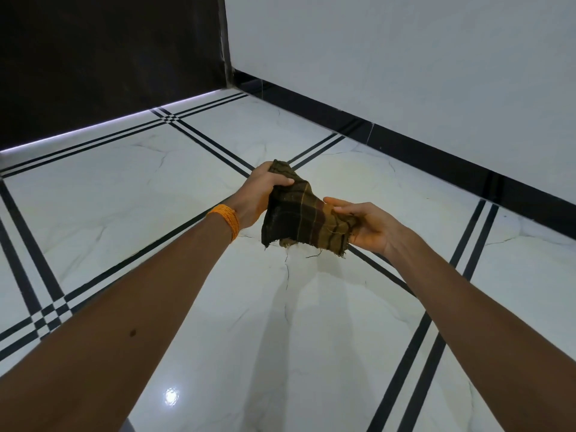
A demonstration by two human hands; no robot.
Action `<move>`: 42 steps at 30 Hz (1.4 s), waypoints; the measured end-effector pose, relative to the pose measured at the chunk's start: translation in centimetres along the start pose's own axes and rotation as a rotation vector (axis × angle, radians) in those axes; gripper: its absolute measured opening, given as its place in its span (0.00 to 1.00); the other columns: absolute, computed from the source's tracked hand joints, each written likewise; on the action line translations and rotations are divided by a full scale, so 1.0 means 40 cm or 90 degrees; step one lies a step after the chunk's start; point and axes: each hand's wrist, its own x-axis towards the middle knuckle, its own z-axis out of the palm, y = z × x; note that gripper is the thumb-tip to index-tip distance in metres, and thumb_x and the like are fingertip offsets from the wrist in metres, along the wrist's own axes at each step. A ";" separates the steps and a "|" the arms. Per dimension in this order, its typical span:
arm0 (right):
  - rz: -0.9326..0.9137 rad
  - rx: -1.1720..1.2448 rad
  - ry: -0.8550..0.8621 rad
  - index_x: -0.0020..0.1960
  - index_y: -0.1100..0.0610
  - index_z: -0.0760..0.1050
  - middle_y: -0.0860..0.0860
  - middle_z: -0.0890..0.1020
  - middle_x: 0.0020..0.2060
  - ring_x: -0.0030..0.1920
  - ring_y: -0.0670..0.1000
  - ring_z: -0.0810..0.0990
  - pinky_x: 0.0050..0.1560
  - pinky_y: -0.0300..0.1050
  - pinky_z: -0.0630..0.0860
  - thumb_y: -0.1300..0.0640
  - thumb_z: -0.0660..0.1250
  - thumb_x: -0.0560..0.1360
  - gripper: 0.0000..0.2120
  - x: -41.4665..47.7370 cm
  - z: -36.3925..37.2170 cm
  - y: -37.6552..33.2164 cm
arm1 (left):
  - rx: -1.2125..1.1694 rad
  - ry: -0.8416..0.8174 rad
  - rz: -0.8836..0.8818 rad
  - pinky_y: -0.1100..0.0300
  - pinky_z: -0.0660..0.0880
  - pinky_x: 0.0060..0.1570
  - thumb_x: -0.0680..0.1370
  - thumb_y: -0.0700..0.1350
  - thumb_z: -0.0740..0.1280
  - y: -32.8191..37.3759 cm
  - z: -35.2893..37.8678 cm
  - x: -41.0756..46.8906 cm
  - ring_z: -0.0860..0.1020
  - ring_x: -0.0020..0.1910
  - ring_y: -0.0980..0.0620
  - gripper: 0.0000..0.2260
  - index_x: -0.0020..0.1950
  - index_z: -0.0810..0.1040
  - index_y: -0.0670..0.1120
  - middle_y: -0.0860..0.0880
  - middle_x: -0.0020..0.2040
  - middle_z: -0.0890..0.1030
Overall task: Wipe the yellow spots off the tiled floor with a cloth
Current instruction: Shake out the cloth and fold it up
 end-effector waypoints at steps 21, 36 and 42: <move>-0.249 -0.183 0.079 0.57 0.56 0.84 0.54 0.85 0.48 0.53 0.55 0.83 0.47 0.48 0.81 0.64 0.72 0.76 0.11 0.010 -0.009 -0.043 | 0.119 0.144 0.055 0.57 0.81 0.51 0.79 0.40 0.70 -0.007 -0.004 0.003 0.81 0.57 0.47 0.15 0.64 0.72 0.42 0.42 0.59 0.80; -0.350 -0.531 0.178 0.56 0.53 0.81 0.59 0.85 0.49 0.50 0.53 0.85 0.49 0.41 0.81 0.69 0.79 0.67 0.21 -0.018 -0.021 -0.097 | 0.287 0.045 0.154 0.56 0.78 0.62 0.72 0.35 0.76 -0.002 -0.041 -0.012 0.82 0.58 0.48 0.18 0.61 0.81 0.42 0.43 0.56 0.84; -0.372 -0.575 0.265 0.52 0.57 0.83 0.55 0.86 0.49 0.50 0.54 0.85 0.53 0.47 0.83 0.63 0.81 0.67 0.16 -0.015 -0.030 -0.102 | 0.414 0.076 0.236 0.59 0.79 0.59 0.72 0.36 0.77 -0.003 -0.033 -0.016 0.83 0.52 0.51 0.19 0.62 0.81 0.41 0.43 0.54 0.85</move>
